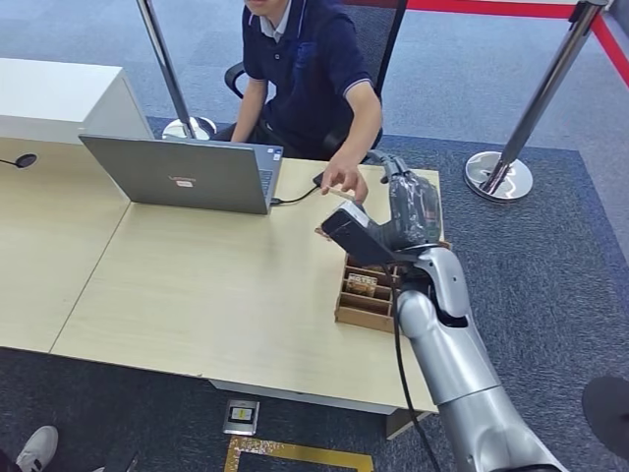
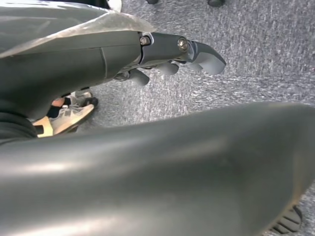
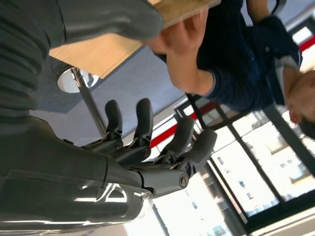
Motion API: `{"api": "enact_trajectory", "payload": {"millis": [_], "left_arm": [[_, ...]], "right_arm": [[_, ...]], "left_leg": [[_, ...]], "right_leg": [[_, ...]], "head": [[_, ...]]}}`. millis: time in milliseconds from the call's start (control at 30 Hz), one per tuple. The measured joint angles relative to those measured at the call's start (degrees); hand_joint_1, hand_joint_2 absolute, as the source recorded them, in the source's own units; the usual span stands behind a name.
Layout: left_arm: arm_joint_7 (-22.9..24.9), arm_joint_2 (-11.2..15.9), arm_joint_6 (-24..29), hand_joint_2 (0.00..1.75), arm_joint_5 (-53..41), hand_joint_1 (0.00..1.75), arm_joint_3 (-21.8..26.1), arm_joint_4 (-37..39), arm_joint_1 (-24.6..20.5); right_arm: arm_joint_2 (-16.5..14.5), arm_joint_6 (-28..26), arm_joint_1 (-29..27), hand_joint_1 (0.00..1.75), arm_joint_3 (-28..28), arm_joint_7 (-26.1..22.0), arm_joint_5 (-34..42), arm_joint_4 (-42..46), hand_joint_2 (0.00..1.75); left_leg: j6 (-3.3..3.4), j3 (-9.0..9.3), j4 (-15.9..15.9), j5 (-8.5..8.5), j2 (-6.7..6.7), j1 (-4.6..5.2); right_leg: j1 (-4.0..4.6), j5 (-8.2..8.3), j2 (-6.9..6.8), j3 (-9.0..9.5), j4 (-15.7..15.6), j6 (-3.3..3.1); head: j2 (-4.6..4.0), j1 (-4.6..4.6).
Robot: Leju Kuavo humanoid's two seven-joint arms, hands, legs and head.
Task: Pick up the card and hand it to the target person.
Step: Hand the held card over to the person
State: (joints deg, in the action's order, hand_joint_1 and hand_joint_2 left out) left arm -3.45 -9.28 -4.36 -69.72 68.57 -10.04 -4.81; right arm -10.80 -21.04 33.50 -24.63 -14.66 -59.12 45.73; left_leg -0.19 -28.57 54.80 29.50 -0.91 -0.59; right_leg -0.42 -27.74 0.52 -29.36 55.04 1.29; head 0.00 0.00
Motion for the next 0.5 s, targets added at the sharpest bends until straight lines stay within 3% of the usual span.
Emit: {"api": "enact_trajectory", "payload": {"millis": [267, 500], "left_arm": [[1.11, -0.18, 0.32, 0.00, 0.56, 0.00, 0.05, 0.01, 0.18], [1.20, -0.18, 0.33, 0.00, 0.95, 0.00, 0.11, -0.02, 0.44]], "right_arm": [[2.67, -0.70, -17.73, 0.00, 3.11, 2.88, -0.21, 26.79, 1.75], [5.11, -0.78, -37.05, 0.00, 7.68, 4.17, 2.73, 48.58, 1.75]], "left_leg": [[0.01, -0.04, -0.01, 0.04, -0.01, 0.00], [0.02, -0.04, -0.02, 0.09, -0.05, 0.00]], "right_leg": [[0.00, -0.04, 0.00, -0.03, -0.06, 0.00], [0.00, -0.07, 0.00, -0.03, -0.07, 0.02]], "head": [[0.00, 0.00], [0.00, 0.00]]}}
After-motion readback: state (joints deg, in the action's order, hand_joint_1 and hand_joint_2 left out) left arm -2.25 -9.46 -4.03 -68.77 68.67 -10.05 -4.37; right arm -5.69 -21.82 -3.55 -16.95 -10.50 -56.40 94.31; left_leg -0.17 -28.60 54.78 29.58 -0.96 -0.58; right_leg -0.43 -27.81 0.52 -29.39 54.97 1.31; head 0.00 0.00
